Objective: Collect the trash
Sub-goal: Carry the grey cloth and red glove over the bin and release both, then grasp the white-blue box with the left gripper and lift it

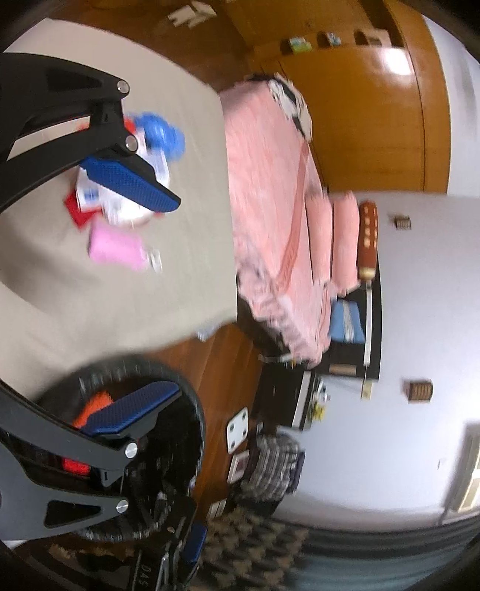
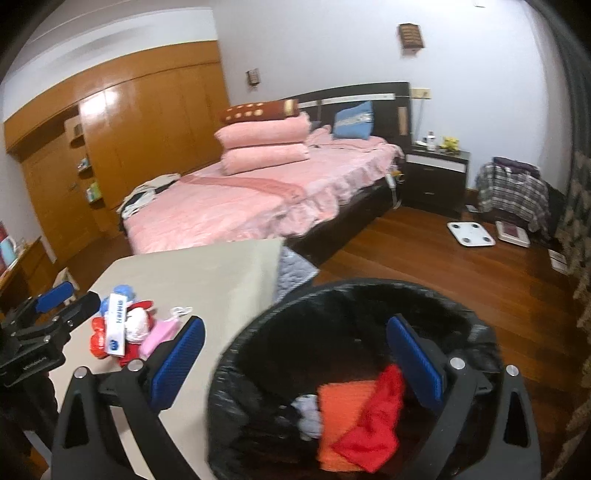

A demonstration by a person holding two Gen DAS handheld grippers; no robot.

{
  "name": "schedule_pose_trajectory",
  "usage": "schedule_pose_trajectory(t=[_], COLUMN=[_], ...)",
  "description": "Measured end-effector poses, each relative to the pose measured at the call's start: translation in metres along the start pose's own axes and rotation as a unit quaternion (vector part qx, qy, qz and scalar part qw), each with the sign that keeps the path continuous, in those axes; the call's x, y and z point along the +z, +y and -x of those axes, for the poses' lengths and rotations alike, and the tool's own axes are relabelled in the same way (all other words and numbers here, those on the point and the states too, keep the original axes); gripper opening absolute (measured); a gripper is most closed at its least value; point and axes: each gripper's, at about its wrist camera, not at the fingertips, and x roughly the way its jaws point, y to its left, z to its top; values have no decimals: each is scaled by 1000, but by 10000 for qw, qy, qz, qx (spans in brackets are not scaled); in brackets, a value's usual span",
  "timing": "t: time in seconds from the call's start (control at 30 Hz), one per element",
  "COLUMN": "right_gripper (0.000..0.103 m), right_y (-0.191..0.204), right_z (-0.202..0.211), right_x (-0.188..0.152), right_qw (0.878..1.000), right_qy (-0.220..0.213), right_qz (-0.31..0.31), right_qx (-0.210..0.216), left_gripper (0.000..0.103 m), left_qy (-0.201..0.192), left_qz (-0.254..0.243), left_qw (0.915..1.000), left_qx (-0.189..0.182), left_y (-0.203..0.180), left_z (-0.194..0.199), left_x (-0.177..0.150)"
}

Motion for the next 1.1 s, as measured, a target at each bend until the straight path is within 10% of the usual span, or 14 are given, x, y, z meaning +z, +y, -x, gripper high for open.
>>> schedule_pose_trajectory(t=[0.47, 1.1], right_gripper=[97, 97], right_y=[100, 131], right_z=[-54, -98], right_x=[-8, -22], right_qw=[9968, 9935], right_qy=[107, 524], right_qz=[526, 829], right_qx=[598, 570], left_gripper=[90, 80], left_qy=[243, 915], left_qz=[391, 678], left_qw=[9949, 9919], left_qx=[896, 561], left_y=[106, 129], left_z=[-8, -85], left_x=[-23, -55])
